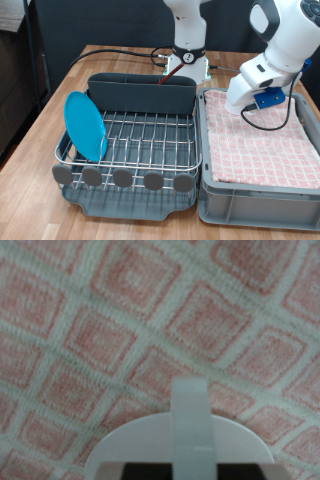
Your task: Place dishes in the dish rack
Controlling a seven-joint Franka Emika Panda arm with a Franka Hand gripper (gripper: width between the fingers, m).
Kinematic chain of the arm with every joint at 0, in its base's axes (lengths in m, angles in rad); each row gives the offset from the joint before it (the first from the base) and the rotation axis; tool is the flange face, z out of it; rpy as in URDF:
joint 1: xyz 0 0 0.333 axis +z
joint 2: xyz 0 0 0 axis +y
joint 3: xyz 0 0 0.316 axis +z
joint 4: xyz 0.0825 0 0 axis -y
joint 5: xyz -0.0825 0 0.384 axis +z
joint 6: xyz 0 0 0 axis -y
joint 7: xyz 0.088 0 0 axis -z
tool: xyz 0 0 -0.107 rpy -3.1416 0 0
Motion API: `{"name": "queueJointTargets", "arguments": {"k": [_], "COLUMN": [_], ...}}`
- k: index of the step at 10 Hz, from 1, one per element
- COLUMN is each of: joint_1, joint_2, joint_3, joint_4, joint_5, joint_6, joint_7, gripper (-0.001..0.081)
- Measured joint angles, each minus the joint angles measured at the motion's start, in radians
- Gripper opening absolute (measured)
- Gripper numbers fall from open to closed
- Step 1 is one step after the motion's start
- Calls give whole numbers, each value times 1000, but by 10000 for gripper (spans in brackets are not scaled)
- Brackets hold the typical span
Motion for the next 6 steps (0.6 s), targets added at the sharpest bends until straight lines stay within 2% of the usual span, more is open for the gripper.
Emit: {"name": "queueJointTargets", "arguments": {"k": [3,6], "joint_1": [1,0], "joint_2": [-42,-86], "joint_3": [-3,-22], "joint_4": [59,110], "joint_5": [-22,-88], "joint_6": [-66,-76], "joint_7": [30,95], "gripper": [71,71]}}
